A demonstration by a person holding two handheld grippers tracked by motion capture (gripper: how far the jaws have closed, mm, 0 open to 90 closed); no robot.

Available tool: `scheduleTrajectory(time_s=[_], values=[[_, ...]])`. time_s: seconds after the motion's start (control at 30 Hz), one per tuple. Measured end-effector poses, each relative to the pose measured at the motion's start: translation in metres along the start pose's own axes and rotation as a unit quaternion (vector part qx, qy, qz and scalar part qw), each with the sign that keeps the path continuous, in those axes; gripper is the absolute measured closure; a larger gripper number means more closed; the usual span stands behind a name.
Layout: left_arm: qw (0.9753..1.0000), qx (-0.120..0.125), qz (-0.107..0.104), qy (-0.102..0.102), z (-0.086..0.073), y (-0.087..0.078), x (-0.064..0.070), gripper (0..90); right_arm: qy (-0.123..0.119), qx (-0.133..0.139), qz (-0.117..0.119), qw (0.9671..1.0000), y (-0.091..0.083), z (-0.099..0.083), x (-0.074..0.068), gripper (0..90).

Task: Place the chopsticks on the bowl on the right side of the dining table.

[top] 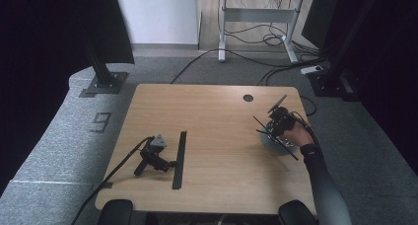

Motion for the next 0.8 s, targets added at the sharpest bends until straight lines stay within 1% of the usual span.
scheduleTrajectory(time_s=[0.2, 0.27, 0.37, 0.47, 0.6, 0.63, 0.7, 0.73, 0.8], values=[[1.0, 0.0, 0.0, 0.0, 0.0, 0.0, 0.0, 0.0, 0.008, 0.036, -0.006, 0.9993, -0.014, -0.002, 0.006, 57.4], [1.0, 0.0, 0.0, 0.0, 0.0, 0.0, 0.0, 0.0, 0.013, 0.049, -0.009, 0.9987, -0.017, -0.003, 0.008, 51.3], [1.0, 0.0, 0.0, 0.0, 0.0, 0.0, 0.0, 0.0, 0.019, 0.07, -0.011, 0.9973, -0.022, -0.006, 0.008, 43.1], [1.0, 0.0, 0.0, 0.0, 0.0, 0.0, 0.0, 0.0, 0.028, 0.094, -0.018, 0.995, -0.025, -0.009, 0.008, 34.3], [1.0, 0.0, 0.0, 0.0, 0.0, 0.0, 0.0, 0.0, 0.046, 0.126, -0.027, 0.9906, -0.026, -0.014, 0.01, 23.8], [1.0, 0.0, 0.0, 0.0, 0.0, 0.0, 0.0, 0.0, 0.051, 0.135, -0.025, 0.9892, -0.026, -0.016, 0.011, 21.1], [1.0, 0.001, 0.0, 0.0, 0.0, 0.0, 0.0, 0.0, 0.066, 0.157, -0.009, 0.9853, -0.026, -0.019, 0.01, 18.0], [1.0, 0.001, 0.0, 0.0, 0.0, 0.0, 0.0, 0.0, 0.073, 0.166, -0.005, 0.9834, -0.025, -0.021, 0.01, 15.3], [1.0, 0.001, 0.0, 0.0, 0.0, 0.0, 0.0, 0.0, 0.084, 0.181, -0.006, 0.9799, -0.023, -0.025, 0.011, 13.4]])
Point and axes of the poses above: each handheld gripper's, and its own axes: y roughly forward along the jaws, z roughly out of its top, x roughly to its right, the point moved 8 cm from there along y, roughly forward along the jaws, and after that the axes turned 3 degrees about -x, right-handed, at the moved point
